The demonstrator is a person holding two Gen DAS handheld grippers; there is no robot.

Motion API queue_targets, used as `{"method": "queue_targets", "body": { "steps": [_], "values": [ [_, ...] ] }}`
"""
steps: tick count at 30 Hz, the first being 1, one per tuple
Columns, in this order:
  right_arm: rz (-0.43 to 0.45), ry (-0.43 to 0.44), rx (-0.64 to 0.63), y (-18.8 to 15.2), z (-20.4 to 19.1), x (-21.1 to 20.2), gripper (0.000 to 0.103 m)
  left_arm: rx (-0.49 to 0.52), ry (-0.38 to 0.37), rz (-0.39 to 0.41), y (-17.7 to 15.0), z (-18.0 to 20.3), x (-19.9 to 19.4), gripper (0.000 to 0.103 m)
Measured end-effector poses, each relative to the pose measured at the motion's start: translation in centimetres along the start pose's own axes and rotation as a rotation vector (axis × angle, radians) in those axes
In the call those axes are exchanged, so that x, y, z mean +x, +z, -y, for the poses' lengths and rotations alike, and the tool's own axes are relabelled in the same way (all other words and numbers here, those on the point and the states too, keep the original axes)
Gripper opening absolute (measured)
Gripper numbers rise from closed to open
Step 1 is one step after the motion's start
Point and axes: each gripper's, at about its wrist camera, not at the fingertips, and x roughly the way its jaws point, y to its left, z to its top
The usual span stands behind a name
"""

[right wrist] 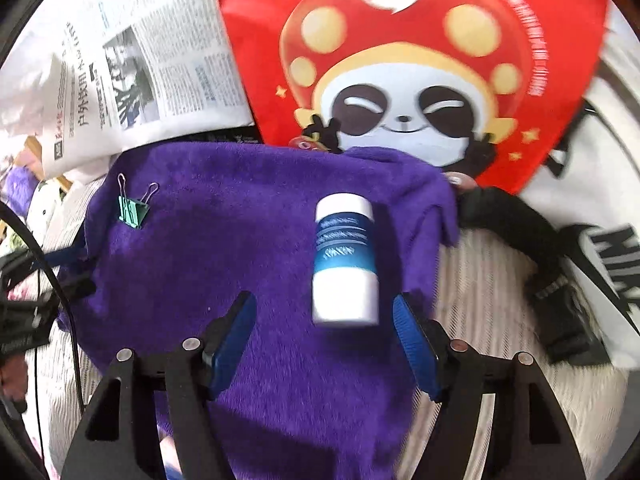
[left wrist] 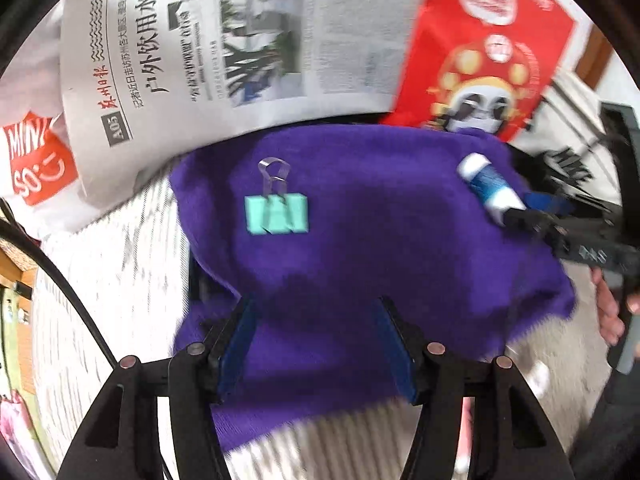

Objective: Organize rigid objects
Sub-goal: 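Carry clip and bottle onto the purple towel and open both grippers, then withdraw both open grippers from the towel back toward the remaining items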

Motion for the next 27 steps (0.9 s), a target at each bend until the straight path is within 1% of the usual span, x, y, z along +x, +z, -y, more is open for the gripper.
{"method": "queue_targets", "body": {
  "steps": [1,2,6,7,8,9,11,13,15,20,22,23,27],
  "values": [
    [0.013,-0.001,0.01,-0.7,0.0,-1.2,0.07,0.003,-0.016,0.0,-0.6,0.6,-0.5,0.058],
    [0.019,-0.001,0.016,-0.7,-0.1,-1.8,0.07,0.006,-0.024,-0.007,-1.0,1.0,-0.7,0.058],
    [0.061,-0.01,0.042,-3.2,-0.3,-5.5,0.07,0.039,-0.005,-0.016,-3.9,3.1,-1.4,0.058],
    [0.064,-0.014,0.044,-3.1,-0.4,-5.9,0.07,0.041,0.001,-0.012,-4.0,3.3,-1.5,0.058],
    [0.07,-0.017,0.044,-4.0,-0.6,-6.8,0.07,0.037,-0.004,-0.017,-4.3,3.3,-1.5,0.058],
    [0.074,-0.022,0.044,-4.2,-1.1,-7.0,0.07,0.023,-0.022,-0.026,-4.9,3.6,-1.6,0.058],
    [0.08,-0.032,0.047,-5.5,-1.7,-7.9,0.07,0.004,-0.043,-0.022,-5.5,3.0,-1.9,0.058],
    [0.083,-0.035,0.05,-7.0,-2.5,-8.3,0.07,-0.01,-0.065,-0.026,-6.3,3.3,-2.0,0.058],
    [0.078,-0.036,0.064,-8.6,-2.6,-8.8,0.07,-0.012,-0.074,-0.035,-6.7,3.5,-1.8,0.058],
    [0.051,-0.043,0.099,-11.1,-2.7,-9.1,0.07,0.016,-0.042,-0.044,-7.5,4.6,-1.4,0.058],
    [0.041,-0.047,0.106,-12.1,-2.5,-9.4,0.07,0.022,-0.022,-0.051,-7.8,4.5,-1.0,0.058],
    [0.042,-0.052,0.109,-12.6,-2.4,-9.6,0.07,0.021,-0.018,-0.047,-7.9,4.4,-0.9,0.06],
    [0.037,-0.053,0.126,-14.0,-2.1,-10.2,0.07,0.02,-0.006,-0.043,-8.2,3.6,-1.3,0.06]
  ]
}}
